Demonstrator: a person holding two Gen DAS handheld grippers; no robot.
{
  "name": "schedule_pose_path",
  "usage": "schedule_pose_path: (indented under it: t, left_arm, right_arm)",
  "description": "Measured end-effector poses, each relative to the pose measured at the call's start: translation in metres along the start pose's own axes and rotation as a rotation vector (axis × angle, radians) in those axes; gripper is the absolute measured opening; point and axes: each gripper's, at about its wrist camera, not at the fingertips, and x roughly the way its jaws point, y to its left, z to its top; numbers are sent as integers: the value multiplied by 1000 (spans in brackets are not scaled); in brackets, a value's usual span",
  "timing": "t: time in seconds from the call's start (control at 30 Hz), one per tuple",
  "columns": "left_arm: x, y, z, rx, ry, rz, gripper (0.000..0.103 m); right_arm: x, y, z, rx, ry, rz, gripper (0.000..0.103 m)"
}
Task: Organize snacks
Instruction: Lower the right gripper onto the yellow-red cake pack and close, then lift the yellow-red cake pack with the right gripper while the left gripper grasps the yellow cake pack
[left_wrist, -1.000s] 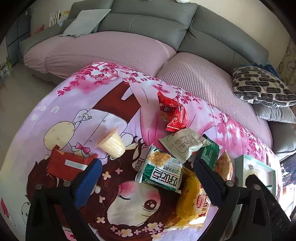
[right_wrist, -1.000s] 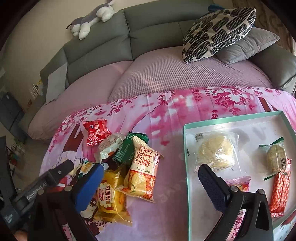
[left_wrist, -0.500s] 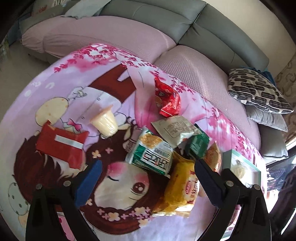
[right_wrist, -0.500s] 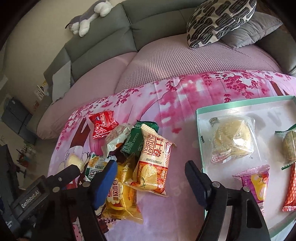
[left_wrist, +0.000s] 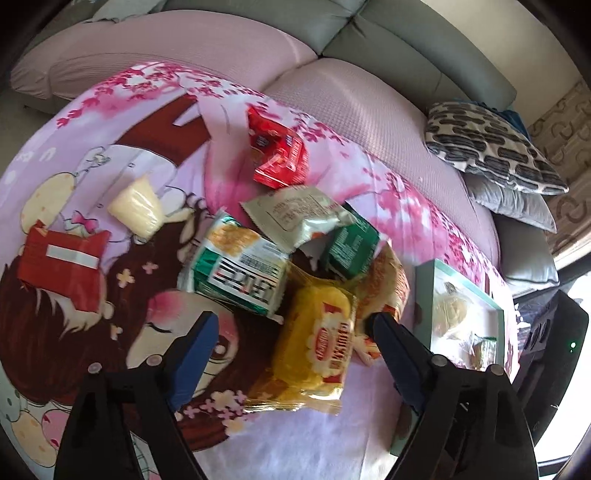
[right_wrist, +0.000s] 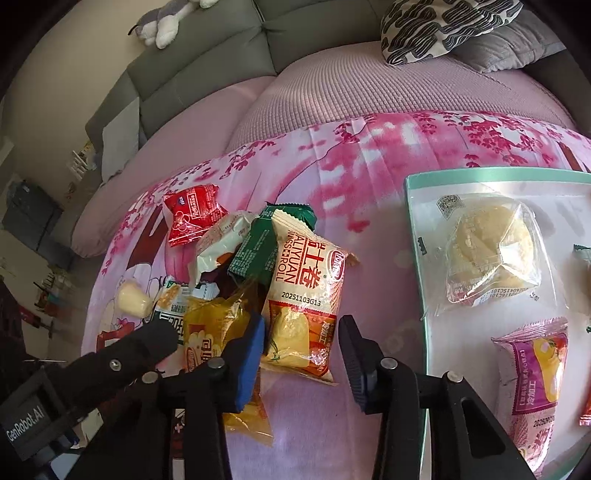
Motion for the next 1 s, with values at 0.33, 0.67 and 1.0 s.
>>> schedule_pose_path:
  t: [0.33,0.67,1.0]
  left_arm:
    - [14,-11,-7,38,47,17,59]
    - [22,-15,-12,53,50,53,43]
    - [22,-18,-13,66,38,75,42]
  right_arm:
    - [-4,-3,-11,-29,20,-29,37]
    - [-13,-9,-24,-29,55,-45,37]
    - [-5,-12,-23,-24,72,-20,37]
